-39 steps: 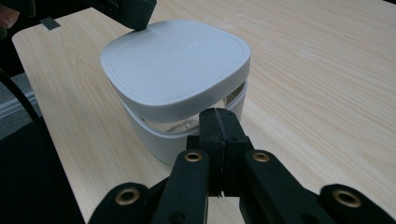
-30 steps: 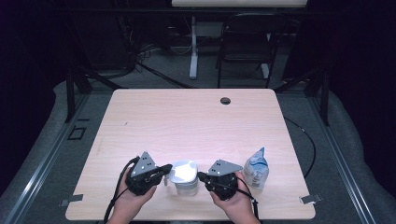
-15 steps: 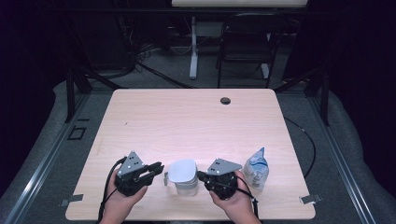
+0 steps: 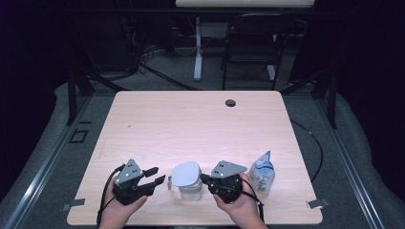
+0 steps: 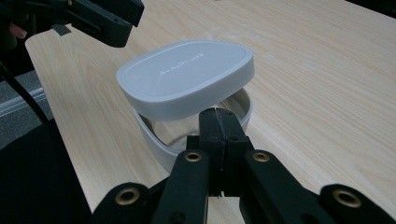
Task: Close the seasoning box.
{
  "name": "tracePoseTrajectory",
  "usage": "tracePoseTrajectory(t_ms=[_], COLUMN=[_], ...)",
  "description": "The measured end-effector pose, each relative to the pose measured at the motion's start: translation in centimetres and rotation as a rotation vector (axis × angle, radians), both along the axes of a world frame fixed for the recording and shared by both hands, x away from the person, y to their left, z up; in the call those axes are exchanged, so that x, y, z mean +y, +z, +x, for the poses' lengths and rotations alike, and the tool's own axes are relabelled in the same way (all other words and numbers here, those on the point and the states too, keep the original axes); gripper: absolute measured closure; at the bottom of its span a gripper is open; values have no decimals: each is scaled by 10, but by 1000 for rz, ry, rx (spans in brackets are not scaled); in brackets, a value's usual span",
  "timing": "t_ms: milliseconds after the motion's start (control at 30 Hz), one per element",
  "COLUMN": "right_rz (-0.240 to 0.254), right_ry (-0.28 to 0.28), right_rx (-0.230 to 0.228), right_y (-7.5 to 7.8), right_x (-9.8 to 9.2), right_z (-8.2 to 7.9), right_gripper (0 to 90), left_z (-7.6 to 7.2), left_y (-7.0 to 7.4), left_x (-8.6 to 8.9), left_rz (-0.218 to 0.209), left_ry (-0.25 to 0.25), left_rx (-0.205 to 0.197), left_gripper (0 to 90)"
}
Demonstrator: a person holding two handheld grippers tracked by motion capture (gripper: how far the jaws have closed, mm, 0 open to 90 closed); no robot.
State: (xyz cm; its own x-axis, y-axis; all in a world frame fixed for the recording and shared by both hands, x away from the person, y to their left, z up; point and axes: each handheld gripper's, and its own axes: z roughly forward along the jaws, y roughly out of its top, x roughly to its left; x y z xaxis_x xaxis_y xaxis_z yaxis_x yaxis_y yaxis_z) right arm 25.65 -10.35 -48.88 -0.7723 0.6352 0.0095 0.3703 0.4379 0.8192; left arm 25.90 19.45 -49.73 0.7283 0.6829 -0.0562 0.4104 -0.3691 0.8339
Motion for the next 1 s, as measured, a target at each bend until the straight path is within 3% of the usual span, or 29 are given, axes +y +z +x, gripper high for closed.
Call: tracePoseTrajectory(t_ms=[133, 267, 1000], right_rz=[-1, -7, -34], right_ry=[2, 8, 23], right_rx=[2, 5, 21], right_y=[1, 3, 13], right_x=[2, 4, 16], right_z=[1, 2, 11], right_gripper=[900, 900, 895], left_z=[-2, -3, -3], left_y=[-3, -4, -8], left_x=[3, 6, 7], left_rz=[28, 16, 30], left_ry=[-14, -9, 6], left_rx=[-9, -4, 2], left_gripper=[583, 573, 552])
